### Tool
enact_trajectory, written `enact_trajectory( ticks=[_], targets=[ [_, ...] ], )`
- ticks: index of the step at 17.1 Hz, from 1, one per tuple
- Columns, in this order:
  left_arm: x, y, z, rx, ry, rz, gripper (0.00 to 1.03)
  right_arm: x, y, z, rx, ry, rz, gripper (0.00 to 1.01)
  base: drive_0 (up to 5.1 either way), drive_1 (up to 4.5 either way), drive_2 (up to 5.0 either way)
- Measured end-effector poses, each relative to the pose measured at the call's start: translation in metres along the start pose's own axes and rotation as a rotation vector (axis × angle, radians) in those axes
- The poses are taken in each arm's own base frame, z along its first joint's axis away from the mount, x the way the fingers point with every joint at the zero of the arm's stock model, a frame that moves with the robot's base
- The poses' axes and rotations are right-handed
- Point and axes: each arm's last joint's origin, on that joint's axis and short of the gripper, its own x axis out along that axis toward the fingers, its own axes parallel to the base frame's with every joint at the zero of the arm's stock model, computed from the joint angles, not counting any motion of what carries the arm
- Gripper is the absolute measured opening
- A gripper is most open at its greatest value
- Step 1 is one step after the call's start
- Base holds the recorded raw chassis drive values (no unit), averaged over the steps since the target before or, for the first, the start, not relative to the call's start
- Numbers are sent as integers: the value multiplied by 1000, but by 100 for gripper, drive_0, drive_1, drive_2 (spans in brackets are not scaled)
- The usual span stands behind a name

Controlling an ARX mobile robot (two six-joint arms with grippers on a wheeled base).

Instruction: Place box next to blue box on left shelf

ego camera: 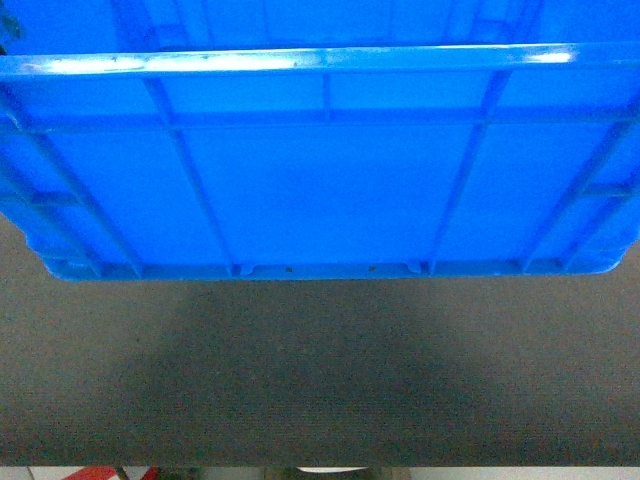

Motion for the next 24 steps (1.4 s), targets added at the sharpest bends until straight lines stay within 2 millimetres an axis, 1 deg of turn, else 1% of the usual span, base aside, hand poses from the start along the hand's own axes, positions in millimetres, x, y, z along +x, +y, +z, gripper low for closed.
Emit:
enact_trajectory(
  ticks=[2,4,10,24],
  targets=[
    [-3,-1,-1,3,0,-5,10,-2,-1,-3,-1,-2,-4,9,0,0,0],
    [-7,-2,-2,7,-17,-2,10,-6,-3,-6,-17,-43,-14,9,0,0,0],
    [-8,-3,0,5,-26,-7,10,-9,-3,-2,-34,-61,-19,9,0,0,0],
    [-8,-4,0,5,-28,-10,10,-9,-3,-2,-34,-62,-23,9,-166,-166,-166]
  ],
)
